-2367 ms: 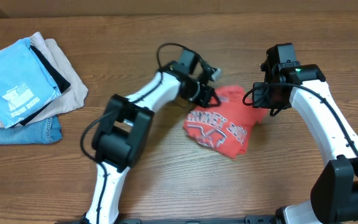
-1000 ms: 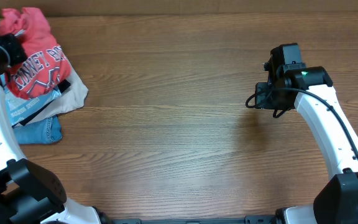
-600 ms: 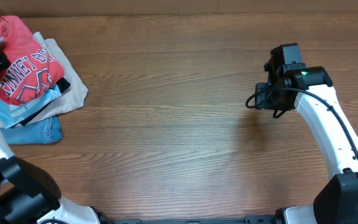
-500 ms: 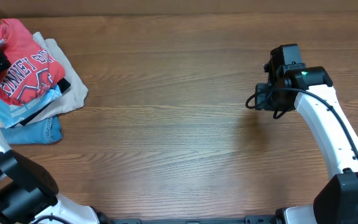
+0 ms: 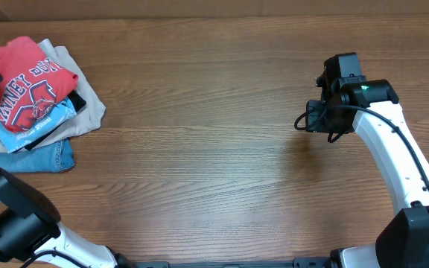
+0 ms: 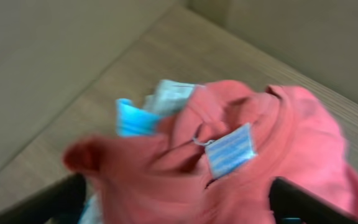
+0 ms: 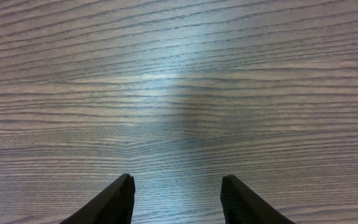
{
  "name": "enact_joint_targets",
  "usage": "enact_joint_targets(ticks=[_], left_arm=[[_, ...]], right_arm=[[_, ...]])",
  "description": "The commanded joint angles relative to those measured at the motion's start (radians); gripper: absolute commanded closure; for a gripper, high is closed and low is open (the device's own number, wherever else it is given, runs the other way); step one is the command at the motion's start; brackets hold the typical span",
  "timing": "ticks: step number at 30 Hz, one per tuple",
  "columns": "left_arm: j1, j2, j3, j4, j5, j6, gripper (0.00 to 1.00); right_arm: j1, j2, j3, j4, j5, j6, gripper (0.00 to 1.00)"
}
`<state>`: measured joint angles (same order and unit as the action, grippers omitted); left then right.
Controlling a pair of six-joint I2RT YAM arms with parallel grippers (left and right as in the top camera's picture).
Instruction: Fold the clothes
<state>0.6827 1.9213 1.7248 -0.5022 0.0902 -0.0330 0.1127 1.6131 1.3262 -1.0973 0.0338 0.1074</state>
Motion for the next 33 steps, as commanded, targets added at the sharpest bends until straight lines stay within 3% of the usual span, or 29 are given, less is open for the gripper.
enact_joint_targets(ticks=[1, 5, 11, 13, 18, 22, 33], left_arm=[[0.045, 0.007, 0.056, -0.044, -0.044, -0.106, 0.00], [0.045, 0.005, 0.156, -0.167, 0.211, -0.097, 0.00], [-0.039, -0.005, 0.208, -0.296, 0.586, 0.028, 0.00], [-0.068, 0.003, 0.207, -0.344, 0.579, 0.048, 0.02], [-0.140, 0.037, 0.165, -0.426, 0.488, 0.135, 0.24], [-0.166, 0.085, 0.132, -0.429, 0.437, 0.135, 0.31], [-0.166, 0.315, 0.129, -0.470, 0.504, 0.135, 0.28]], right_arm=[[-0.002, -0.025, 0.018, 0.000, 0.009, 0.001, 0.51], [-0.002, -0.025, 0.018, -0.001, 0.010, 0.000, 0.51], [-0.002, -0.025, 0.018, -0.001, 0.010, 0.000, 0.51], [-0.002, -0.025, 0.018, -0.001, 0.010, 0.000, 0.51], [-0.002, -0.025, 0.018, -0.002, 0.009, 0.000, 0.51], [-0.002, -0.025, 0.018, -0.006, 0.009, 0.000, 0.51], [-0.002, -0.025, 0.018, -0.013, 0.009, 0.000, 0.51]])
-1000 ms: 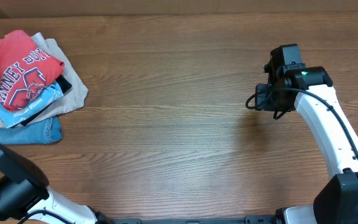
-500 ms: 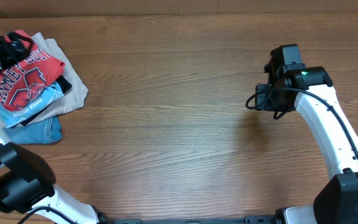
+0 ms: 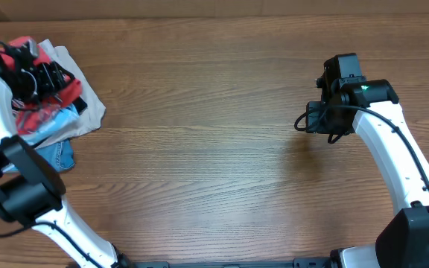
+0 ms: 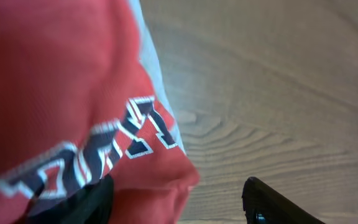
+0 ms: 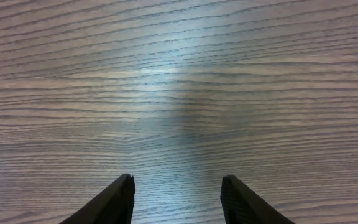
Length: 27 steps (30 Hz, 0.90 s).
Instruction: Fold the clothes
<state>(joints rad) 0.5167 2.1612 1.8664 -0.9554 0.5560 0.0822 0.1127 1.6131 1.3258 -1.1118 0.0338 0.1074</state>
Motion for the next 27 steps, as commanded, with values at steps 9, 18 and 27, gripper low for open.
enact_joint_targets(ticks=[9, 18, 27], left_arm=[[0.016, 0.002, 0.015, -0.016, 0.116, 0.046, 0.21], [0.034, -0.216, 0.023, -0.002, -0.141, -0.071, 0.05], [0.074, -0.144, 0.020, 0.046, -0.275, -0.157, 0.05]], right_arm=[[-0.002, -0.025, 0.018, 0.002, 0.010, 0.000, 0.51], [-0.002, -0.025, 0.018, 0.001, 0.010, 0.000, 0.51], [-0.002, -0.025, 0.018, -0.004, 0.010, 0.000, 0.51]])
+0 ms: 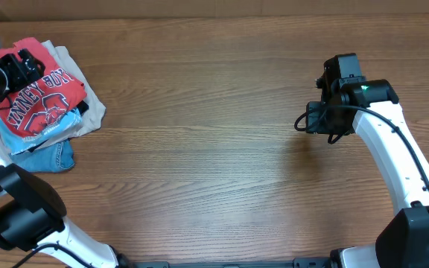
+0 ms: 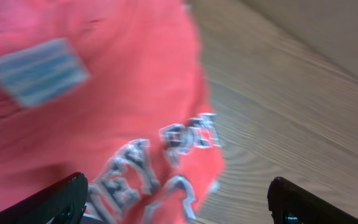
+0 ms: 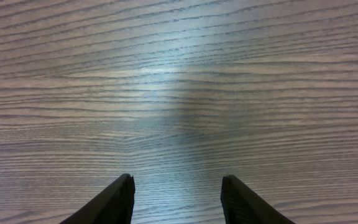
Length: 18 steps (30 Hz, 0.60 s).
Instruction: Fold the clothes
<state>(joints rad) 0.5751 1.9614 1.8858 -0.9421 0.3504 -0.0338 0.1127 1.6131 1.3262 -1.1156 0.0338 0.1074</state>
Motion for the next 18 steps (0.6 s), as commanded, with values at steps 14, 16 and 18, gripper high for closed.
enact_joint_targets(ticks=[14, 16, 18], left_arm=[[0.069, 0.336, 0.000, 0.344, -0.014, -0.042, 0.01], [0.069, 0.348, 0.000, 0.357, -0.009, -0.041, 0.01], [0.069, 0.347, 0.001, 0.377, 0.004, -0.041, 0.00]], right_arm=[[-0.002, -0.025, 0.018, -0.020, 0.010, 0.023, 0.51], [-0.002, -0.025, 0.018, -0.020, 0.010, 0.023, 0.51], [-0.002, -0.025, 0.018, -0.020, 0.010, 0.023, 0.51]])
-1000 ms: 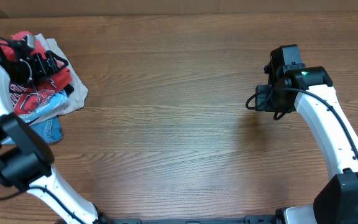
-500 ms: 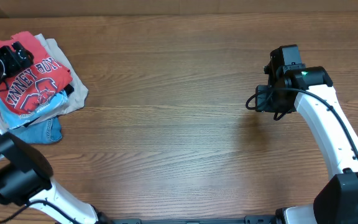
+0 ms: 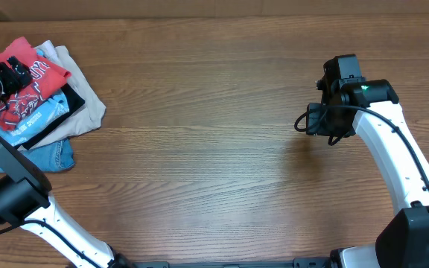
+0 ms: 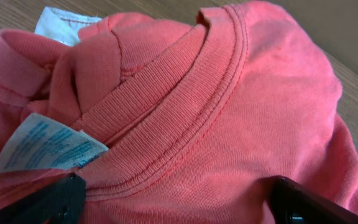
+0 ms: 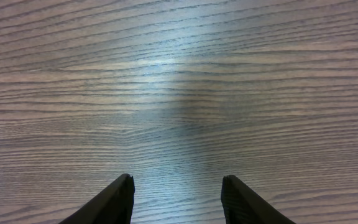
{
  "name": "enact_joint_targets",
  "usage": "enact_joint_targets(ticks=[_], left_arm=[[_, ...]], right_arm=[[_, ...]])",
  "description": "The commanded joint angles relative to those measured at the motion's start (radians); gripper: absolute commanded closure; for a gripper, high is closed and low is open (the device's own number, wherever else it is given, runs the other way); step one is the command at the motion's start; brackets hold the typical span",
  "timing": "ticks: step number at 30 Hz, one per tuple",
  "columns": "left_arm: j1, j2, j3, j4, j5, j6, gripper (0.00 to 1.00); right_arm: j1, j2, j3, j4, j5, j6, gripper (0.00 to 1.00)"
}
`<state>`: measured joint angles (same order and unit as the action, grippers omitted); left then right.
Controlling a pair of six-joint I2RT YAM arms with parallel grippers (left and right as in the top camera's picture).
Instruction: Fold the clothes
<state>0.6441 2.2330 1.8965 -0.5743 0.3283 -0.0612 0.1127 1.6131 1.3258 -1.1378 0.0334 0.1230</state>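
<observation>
A pile of clothes [image 3: 80, 112] lies at the table's far left. On top is a red T-shirt [image 3: 42, 71], bunched toward the pile's back left. My left gripper [image 3: 7, 76] is low over it and open. In the left wrist view the shirt's ribbed collar [image 4: 185, 93] and blue care label [image 4: 48, 146] fill the frame, and the left gripper [image 4: 173, 196] has red fabric between its wide-apart fingers. My right gripper [image 3: 317, 119] hangs open over bare wood at the right, nothing between the fingers [image 5: 118, 196].
Under the red shirt lie a black garment [image 3: 71, 99], a light blue shirt [image 3: 39, 119], a beige garment [image 3: 88, 112] and blue jeans [image 3: 56, 156]. A white garment corner [image 4: 61, 22] shows behind the collar. The wooden table [image 3: 214, 164] stretches between the arms.
The left gripper now sits right down on the red shirt's collar. The shirt, lying flat with its print showing before, is now bunched toward the back left, uncovering the black garment. The right arm is unmoved.
The left gripper was at the pile's left edge over the red shirt. Then it hovered over the pile's top, then drew back to the far left with the shirt flat. Now it straddles the bunched collar. The right gripper stayed open over the same spot throughout.
</observation>
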Motion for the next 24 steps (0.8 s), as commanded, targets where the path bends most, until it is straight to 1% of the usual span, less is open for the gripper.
enact_joint_targets(ticks=[1, 8, 13, 15, 17, 19, 20, 24], left_arm=[[0.001, 0.074, -0.006, 0.020, 0.041, -0.013, 0.00], [0.019, 0.024, 0.040, 0.024, 0.138, -0.014, 0.00], [0.023, -0.077, 0.045, -0.002, 0.123, -0.013, 0.00], [0.009, -0.145, 0.045, -0.027, 0.045, -0.014, 0.00], [-0.019, -0.222, 0.045, -0.069, -0.040, -0.013, 0.00], [-0.047, -0.278, 0.045, -0.114, -0.098, -0.014, 0.00], [-0.067, -0.307, 0.045, -0.140, -0.124, -0.014, 0.00], [-0.154, -0.388, 0.045, -0.238, -0.153, -0.014, 0.00]], right_arm=[[-0.002, -0.025, 0.018, 0.002, 0.010, 0.008, 0.50], [-0.002, -0.025, 0.018, 0.002, 0.010, 0.008, 0.50], [-0.002, -0.025, 0.018, 0.006, 0.010, 0.008, 0.50], [-0.002, -0.025, 0.018, 0.018, 0.009, 0.014, 0.44], [-0.002, -0.025, 0.018, 0.040, -0.022, 0.023, 0.31], [-0.002, -0.025, 0.018, 0.053, -0.060, 0.023, 0.24], [-0.002, -0.025, 0.018, 0.059, -0.082, 0.023, 0.18], [-0.002, -0.025, 0.018, 0.100, -0.108, 0.022, 0.00]])
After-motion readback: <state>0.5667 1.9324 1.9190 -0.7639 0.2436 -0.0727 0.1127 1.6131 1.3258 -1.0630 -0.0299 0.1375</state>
